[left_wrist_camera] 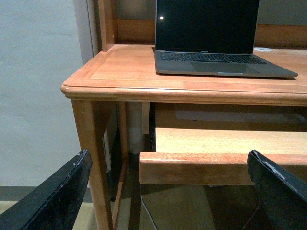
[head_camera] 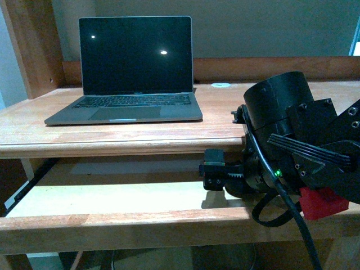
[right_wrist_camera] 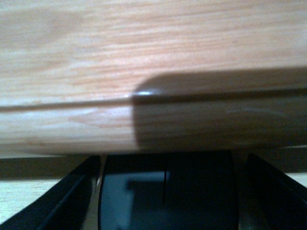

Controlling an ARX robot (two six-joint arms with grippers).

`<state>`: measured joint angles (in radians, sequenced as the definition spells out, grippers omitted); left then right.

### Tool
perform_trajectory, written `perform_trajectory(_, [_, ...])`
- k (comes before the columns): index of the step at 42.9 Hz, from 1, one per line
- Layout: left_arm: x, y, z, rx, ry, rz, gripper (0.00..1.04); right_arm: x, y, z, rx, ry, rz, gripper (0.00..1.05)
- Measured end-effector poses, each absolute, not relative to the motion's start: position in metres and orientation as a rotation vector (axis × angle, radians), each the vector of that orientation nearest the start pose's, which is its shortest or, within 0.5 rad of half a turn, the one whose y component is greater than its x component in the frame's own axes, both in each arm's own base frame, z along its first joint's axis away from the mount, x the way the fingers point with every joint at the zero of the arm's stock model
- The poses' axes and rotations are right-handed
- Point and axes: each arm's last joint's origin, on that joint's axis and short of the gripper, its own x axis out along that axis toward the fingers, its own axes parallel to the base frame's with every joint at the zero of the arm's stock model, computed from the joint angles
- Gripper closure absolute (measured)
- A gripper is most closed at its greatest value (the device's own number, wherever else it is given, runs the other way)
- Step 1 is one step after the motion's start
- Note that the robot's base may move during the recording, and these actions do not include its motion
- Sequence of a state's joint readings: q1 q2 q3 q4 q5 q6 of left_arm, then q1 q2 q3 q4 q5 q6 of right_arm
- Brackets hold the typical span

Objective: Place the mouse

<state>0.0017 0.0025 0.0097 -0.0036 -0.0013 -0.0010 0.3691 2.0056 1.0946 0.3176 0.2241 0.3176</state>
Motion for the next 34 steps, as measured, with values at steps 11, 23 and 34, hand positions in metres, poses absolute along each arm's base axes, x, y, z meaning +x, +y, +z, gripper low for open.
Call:
perform_trajectory(11, [0.097,0.0,0.166,-0.001,-0.004,0.003,0.07,0.377,0.145,0.13,0.123,0.579,0.046,0.4])
perform_trajectory(23, [0.097,0.0,0.166,-0.001,-0.004,0.003,0.07,0.319,0.14,0.151,0.09,0.532,0.14,0.41])
perform_trajectory(34, [0.097,0.0,0.166,-0.001,-0.004,0.003,0.07,0.255,0.119,0.182,0.095,0.433,0.195,0.41])
